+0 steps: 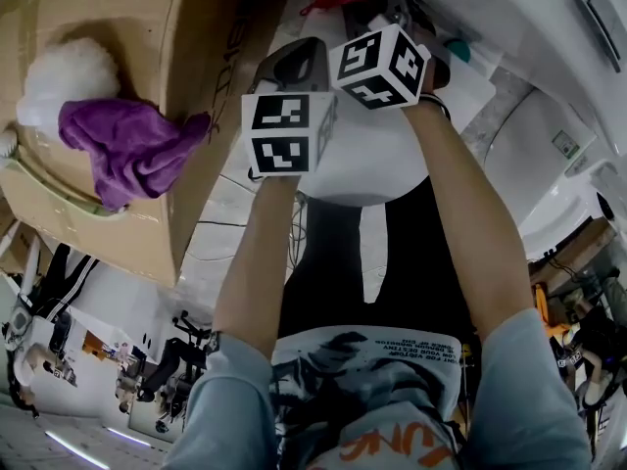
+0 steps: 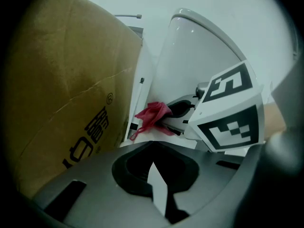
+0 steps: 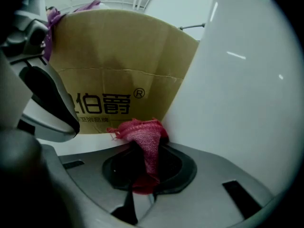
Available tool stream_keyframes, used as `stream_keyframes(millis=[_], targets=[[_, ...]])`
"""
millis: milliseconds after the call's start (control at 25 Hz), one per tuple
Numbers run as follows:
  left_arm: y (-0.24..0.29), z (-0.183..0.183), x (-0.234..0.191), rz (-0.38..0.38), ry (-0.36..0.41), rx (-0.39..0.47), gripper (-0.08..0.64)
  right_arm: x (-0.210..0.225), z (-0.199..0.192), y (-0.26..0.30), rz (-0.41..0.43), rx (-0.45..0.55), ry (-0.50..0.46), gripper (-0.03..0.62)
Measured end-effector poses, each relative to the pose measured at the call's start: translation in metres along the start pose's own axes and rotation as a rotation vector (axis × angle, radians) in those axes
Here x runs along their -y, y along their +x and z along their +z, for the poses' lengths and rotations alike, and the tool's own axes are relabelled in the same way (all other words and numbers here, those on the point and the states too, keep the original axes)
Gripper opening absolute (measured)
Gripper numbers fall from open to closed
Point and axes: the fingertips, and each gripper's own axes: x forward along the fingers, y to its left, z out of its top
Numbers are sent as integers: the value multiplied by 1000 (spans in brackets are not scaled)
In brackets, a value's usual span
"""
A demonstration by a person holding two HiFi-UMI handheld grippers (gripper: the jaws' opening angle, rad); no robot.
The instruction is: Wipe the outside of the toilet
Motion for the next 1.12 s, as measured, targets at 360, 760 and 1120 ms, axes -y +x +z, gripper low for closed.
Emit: stream_keyframes(millis=[360,760,1120], targets=[[5,-2,36,-22,20,-15,25,12,-35,-25,-11,5,16,66],[11,-14,80,-51,57,-42,25,24,-75,-52,-24,-9,3,66],[19,-22,131,-90,93,-60,25,44,-132,-90,-54,-47,9,66]])
